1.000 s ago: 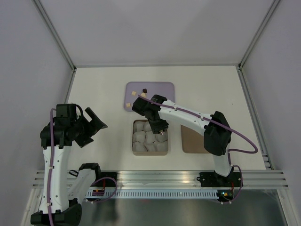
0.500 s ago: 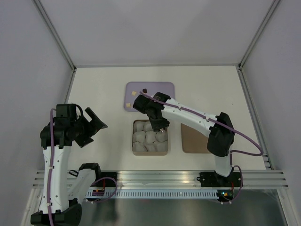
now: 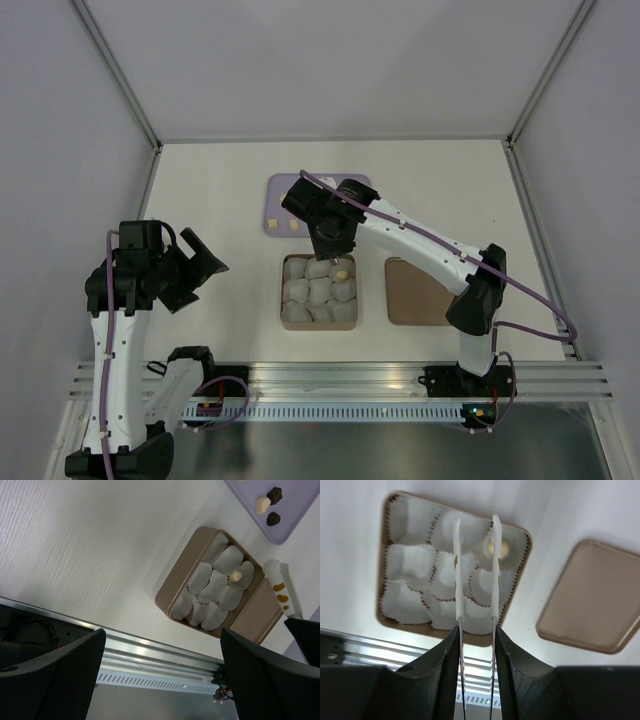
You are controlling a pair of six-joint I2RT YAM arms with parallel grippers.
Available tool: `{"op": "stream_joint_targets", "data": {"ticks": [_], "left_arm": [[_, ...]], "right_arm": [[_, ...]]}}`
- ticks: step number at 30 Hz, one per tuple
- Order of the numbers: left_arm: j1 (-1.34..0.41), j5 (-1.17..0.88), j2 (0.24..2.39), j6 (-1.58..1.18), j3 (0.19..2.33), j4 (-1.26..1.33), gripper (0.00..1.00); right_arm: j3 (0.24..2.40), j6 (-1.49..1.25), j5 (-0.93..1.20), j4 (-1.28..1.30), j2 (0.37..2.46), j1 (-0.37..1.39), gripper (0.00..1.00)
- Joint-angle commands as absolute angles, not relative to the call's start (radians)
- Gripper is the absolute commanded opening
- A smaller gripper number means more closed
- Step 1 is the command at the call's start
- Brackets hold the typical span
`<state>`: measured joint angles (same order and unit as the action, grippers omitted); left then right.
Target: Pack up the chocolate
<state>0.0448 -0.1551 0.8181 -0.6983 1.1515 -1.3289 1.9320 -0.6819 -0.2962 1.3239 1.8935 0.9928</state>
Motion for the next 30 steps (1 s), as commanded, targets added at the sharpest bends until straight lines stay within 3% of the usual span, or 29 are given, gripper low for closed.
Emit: {"op": "stream_joint_targets", "data": {"ticks": [1,30], "left_arm": [[0.051,-0.164,0.815,-0.696,1.183,-1.327,1.0],[0.051,-0.143,0.821,-0.707,1.164,-1.322,0.99]], "right_arm": [[2.049,-0.663,-0.285,1.336,1.876,0.985,0.37],[2.164,-0.476,-0.244,1.204,2.151,0.792,0.39]]}}
